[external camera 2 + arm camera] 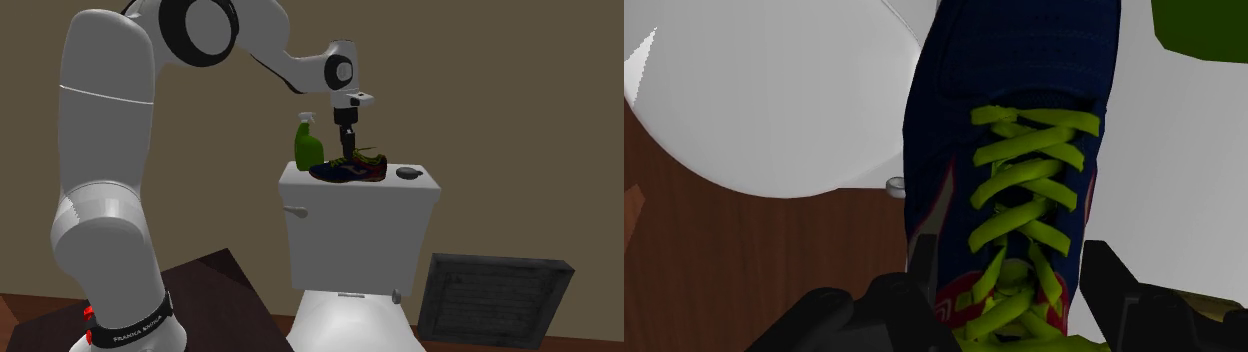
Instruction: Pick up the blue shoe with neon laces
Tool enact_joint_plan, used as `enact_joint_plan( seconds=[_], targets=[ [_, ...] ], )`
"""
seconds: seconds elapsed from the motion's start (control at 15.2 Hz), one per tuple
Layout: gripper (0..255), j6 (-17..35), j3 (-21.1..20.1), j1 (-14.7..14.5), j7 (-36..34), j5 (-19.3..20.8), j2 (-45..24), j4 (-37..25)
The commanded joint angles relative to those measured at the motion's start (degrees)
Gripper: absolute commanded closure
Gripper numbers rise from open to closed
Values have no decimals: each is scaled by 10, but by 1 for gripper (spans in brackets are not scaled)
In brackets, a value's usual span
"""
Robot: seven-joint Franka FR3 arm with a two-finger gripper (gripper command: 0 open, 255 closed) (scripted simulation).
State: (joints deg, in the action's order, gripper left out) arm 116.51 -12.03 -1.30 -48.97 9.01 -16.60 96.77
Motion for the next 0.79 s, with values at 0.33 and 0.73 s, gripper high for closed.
enact_joint_plan(
  seconds=[0.33,0.73],
  targets=[
    [255,-20,-1,0,3,-3,6,-14],
    [255,-63,-2,0,8,-6,13,-50]
  ],
)
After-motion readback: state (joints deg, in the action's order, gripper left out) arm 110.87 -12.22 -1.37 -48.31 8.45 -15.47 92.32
